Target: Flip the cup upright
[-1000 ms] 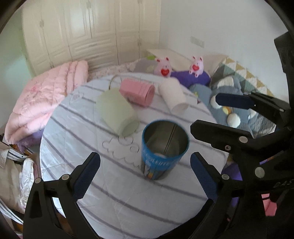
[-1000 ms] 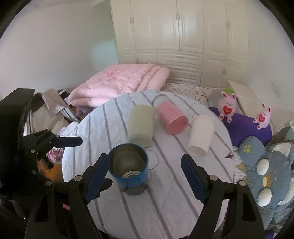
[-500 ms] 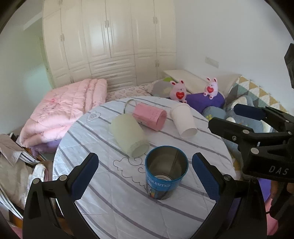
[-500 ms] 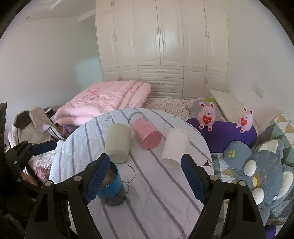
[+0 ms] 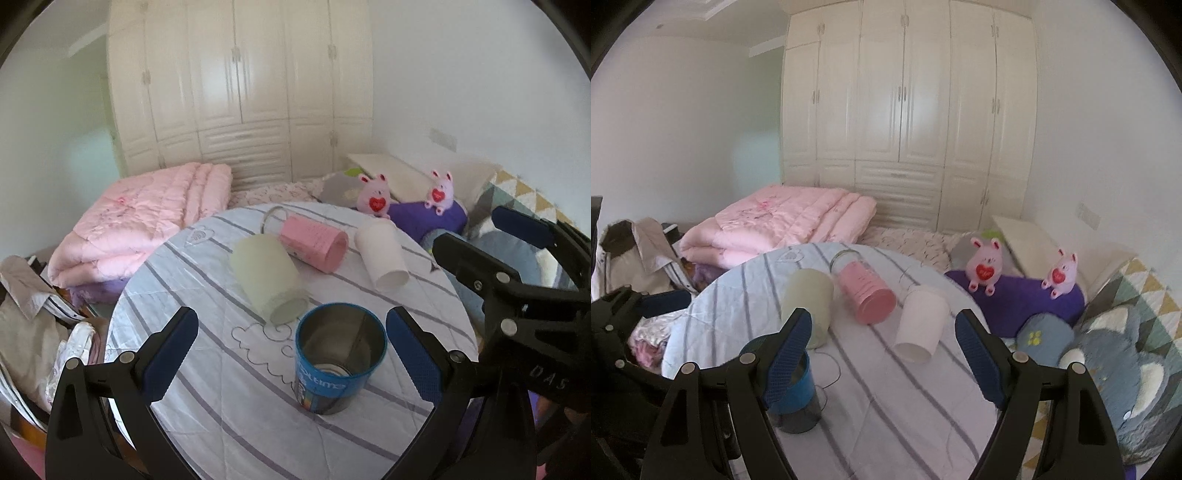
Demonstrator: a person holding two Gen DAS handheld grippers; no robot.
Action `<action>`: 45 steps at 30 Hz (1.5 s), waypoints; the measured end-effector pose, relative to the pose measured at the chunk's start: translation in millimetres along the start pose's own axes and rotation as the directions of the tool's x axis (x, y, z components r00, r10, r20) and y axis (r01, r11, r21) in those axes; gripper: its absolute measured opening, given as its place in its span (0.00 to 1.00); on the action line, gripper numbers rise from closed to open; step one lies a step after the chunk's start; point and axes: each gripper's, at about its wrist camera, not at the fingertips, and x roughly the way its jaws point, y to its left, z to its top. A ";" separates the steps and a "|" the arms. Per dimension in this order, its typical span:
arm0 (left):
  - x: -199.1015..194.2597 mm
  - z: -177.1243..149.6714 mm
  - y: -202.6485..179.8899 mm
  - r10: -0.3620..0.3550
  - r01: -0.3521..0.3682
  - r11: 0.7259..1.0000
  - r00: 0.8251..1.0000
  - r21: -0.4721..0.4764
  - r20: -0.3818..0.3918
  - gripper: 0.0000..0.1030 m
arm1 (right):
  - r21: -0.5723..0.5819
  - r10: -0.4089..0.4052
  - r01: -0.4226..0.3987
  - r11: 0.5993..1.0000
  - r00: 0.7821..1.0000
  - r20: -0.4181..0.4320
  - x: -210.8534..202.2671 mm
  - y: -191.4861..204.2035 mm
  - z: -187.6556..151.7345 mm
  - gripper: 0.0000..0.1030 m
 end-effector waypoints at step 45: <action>-2.1 4.4 6.4 -0.020 0.022 0.999 0.998 -0.031 0.058 1.00 | -0.023 -0.015 0.016 1.000 0.998 0.063 -3.9 9.0 9.0 0.79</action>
